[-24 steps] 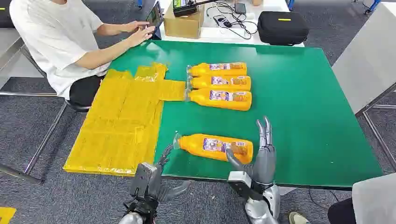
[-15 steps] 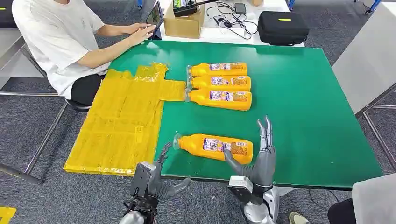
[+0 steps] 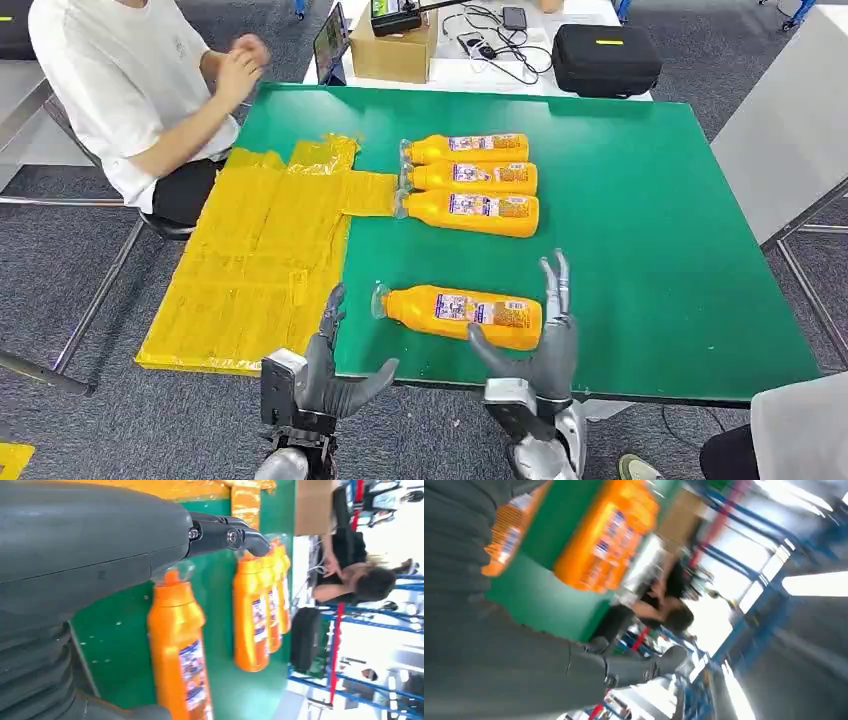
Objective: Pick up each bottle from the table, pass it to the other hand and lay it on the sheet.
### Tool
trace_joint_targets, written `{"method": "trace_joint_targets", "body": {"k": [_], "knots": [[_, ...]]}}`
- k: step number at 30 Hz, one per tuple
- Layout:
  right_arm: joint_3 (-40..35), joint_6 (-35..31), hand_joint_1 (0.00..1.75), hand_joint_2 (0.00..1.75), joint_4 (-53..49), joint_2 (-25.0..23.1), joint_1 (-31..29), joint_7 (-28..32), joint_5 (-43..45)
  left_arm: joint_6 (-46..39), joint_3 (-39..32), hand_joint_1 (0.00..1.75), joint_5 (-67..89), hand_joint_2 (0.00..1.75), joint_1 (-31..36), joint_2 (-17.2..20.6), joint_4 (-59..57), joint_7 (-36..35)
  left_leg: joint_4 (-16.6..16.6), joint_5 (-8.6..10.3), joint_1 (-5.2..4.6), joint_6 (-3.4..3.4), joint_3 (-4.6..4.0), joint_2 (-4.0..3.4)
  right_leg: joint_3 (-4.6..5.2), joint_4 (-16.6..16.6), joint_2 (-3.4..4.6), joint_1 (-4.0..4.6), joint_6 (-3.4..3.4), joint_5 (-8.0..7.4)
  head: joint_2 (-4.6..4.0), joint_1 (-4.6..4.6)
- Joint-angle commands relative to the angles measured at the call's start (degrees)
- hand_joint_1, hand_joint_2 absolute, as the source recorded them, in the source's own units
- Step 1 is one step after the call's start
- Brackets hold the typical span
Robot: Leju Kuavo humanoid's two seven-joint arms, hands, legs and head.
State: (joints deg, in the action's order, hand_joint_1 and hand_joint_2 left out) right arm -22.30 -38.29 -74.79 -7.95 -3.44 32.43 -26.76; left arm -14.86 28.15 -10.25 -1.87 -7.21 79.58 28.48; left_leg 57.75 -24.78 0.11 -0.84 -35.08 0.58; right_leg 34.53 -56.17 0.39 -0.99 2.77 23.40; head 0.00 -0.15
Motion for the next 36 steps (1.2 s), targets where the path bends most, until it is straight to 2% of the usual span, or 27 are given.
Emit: {"method": "trace_joint_targets", "body": {"k": [1,3,6,9,20,21,24,26,28,30,31,35,36], "knots": [[-0.7,-1.7,0.0,1.75,16.5,2.8,-5.4,-0.9,-5.5,-0.2,-1.4,0.0,-0.5,1.75,-0.6,0.6,0.3,0.2,-0.1,-0.04,0.03,0.03,0.26,-0.04,-0.27,0.1,-0.01,0.05,-0.08,0.02,0.0,0.02],[-0.1,-1.5,0.0,1.75,15.2,2.3,-4.9,-1.1,-4.7,-0.2,-1.3,0.0,-0.5,1.75,-0.4,0.5,0.1,0.2,-0.1,-0.04,0.01,0.02,0.21,-0.05,-0.21,0.1,0.01,0.03,-0.07,0.02,0.0,0.02],[1.5,1.2,0.0,1.75,10.8,1.3,-3.5,2.3,1.6,0.0,-0.8,0.0,-0.4,1.75,-0.2,0.7,0.3,0.6,-0.1,-0.04,0.01,0.03,0.16,-0.01,-0.16,0.0,-0.03,0.02,-0.07,0.05,0.0,0.02],[1.1,0.4,0.0,1.75,8.3,1.2,-2.7,3.9,2.1,0.7,-0.5,0.0,-1.0,1.75,0.2,0.4,0.2,1.0,0.0,-0.12,0.03,0.05,0.27,-0.03,-0.27,0.0,-0.03,0.05,-0.13,0.12,0.0,0.02],[1.2,0.4,0.0,1.75,7.1,1.4,-1.9,4.4,3.5,0.8,0.2,0.0,-1.3,1.75,0.2,0.6,-1.5,1.0,0.0,-0.1,0.02,0.05,0.29,-0.01,-0.29,0.0,-0.06,0.04,-0.12,0.11,0.0,0.02],[0.7,-0.4,0.0,1.75,9.5,1.8,-2.6,1.1,0.1,0.7,0.2,0.0,-1.4,1.75,0.1,0.7,-1.5,1.0,-0.1,-0.03,0.0,0.03,0.16,0.01,-0.15,0.0,-0.06,0.02,-0.08,0.05,0.0,0.02],[0.8,-0.2,0.0,1.75,10.2,2.0,-2.8,1.2,0.2,0.7,0.1,0.0,-1.4,1.75,-0.1,0.8,-1.3,0.9,-0.1,-0.05,0.03,0.03,0.23,-0.02,-0.23,0.1,-0.03,0.05,-0.09,0.05,0.0,0.02],[-0.3,-1.1,0.0,1.75,16.1,3.5,-4.9,-7.5,-9.2,0.2,-0.5,0.0,-1.5,1.75,-1.0,0.9,-0.6,1.0,-0.1,-0.03,0.01,0.03,0.22,0.0,-0.21,0.1,-0.05,0.02,-0.08,0.04,0.0,0.02],[0.3,-1.7,0.0,1.75,18.8,4.6,-5.7,-12.3,-18.0,-0.3,-1.2,0.0,-1.3,1.75,-1.8,0.9,0.2,0.9,-0.1,-0.05,0.02,0.03,0.29,-0.06,-0.28,0.1,0.01,0.04,-0.08,0.03,0.0,0.02],[1.7,-1.7,0.0,1.75,19.4,4.4,-5.7,-14.4,-21.4,-0.8,-1.7,0.0,-0.9,1.75,-2.6,0.9,1.0,0.7,-0.1,-0.06,0.02,0.03,0.32,-0.08,-0.31,0.1,0.02,0.04,-0.08,0.04,0.0,0.0],[2.6,-1.7,0.0,1.75,18.9,4.4,-5.8,-17.1,-26.3,-1.1,-2.1,0.0,-0.6,1.75,-2.9,0.8,1.3,0.5,-0.1,-0.09,0.03,0.04,0.42,-0.08,-0.42,0.2,0.0,0.06,-0.11,0.07,0.0,0.02],[2.7,-1.7,0.0,1.75,18.9,4.3,-6.1,-17.6,-27.1,-1.1,-2.2,0.0,-0.5,1.75,-2.9,0.8,1.4,0.4,-0.1,-0.05,0.01,0.03,0.17,-0.05,-0.17,0.1,0.0,0.02,-0.08,0.03,0.0,0.02],[2.7,-1.7,0.0,1.75,18.9,4.3,-6.1,-17.6,-27.1,-1.1,-2.2,0.0,-0.5,1.75,-2.9,0.8,1.4,0.4,-0.1,-0.1,0.03,0.05,0.32,-0.05,-0.33,0.1,-0.02,0.06,-0.13,0.09,0.0,0.02]]}}
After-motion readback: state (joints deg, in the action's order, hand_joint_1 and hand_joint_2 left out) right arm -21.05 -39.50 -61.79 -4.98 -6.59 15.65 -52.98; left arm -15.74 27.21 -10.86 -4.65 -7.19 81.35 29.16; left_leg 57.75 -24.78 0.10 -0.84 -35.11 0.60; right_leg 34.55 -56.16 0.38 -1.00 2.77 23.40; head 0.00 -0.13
